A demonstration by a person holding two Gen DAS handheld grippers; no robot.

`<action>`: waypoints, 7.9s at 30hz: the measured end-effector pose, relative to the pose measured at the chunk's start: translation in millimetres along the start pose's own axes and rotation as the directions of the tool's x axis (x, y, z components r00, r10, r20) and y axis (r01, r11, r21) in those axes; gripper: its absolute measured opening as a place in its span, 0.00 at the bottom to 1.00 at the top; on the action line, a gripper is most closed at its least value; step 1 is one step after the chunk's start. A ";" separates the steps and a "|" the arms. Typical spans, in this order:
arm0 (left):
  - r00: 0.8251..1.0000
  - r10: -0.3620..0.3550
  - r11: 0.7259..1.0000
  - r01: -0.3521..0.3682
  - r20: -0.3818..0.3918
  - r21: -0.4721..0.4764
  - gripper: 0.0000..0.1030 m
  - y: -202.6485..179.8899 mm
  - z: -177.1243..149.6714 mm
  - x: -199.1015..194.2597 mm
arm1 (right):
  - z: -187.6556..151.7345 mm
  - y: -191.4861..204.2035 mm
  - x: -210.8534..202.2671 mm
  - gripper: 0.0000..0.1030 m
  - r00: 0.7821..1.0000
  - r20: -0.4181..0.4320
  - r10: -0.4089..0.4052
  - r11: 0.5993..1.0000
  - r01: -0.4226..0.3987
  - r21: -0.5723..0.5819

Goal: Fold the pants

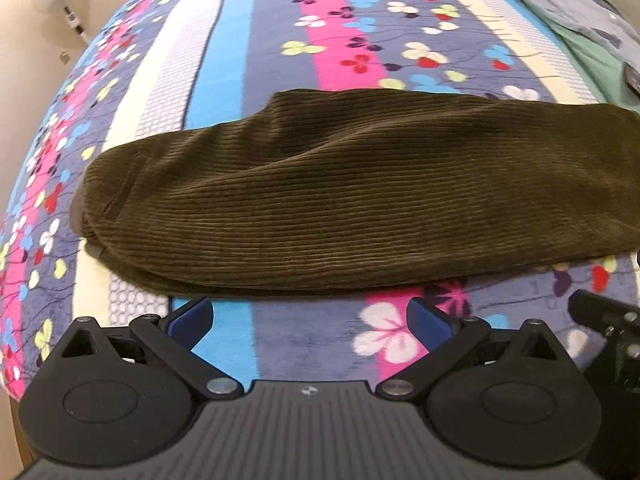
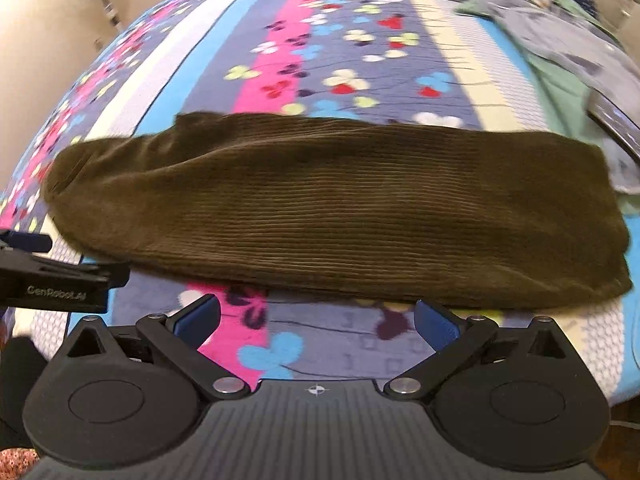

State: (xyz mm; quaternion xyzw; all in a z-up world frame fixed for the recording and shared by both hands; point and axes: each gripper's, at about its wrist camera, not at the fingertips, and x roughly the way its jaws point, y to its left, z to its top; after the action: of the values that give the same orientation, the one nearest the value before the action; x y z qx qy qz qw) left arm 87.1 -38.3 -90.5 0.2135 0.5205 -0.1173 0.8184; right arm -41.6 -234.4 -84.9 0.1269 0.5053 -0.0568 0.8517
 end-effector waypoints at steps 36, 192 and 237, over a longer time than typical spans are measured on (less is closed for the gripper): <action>0.999 -0.023 1.000 0.024 -0.023 0.013 1.00 16.8 51.5 47.1 | 61.1 17.7 52.8 0.99 0.995 -0.069 -0.074 0.995 0.069 -0.073; 0.951 -0.215 0.804 0.302 0.223 -0.513 0.77 270.7 24.9 167.7 | 202.8 75.8 253.0 0.02 0.976 0.092 0.195 0.945 -0.162 -0.285; 0.989 -0.045 0.921 0.094 0.138 -0.378 0.94 71.9 89.8 81.5 | 24.1 -348.1 65.4 0.74 0.878 0.406 -0.255 0.904 0.067 0.423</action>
State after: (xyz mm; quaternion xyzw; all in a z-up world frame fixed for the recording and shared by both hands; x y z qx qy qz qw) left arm 224.0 -14.8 -114.7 0.0228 0.4877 -0.0555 0.8710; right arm -68.0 -573.5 -186.3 0.2365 0.2803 -0.2578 0.8939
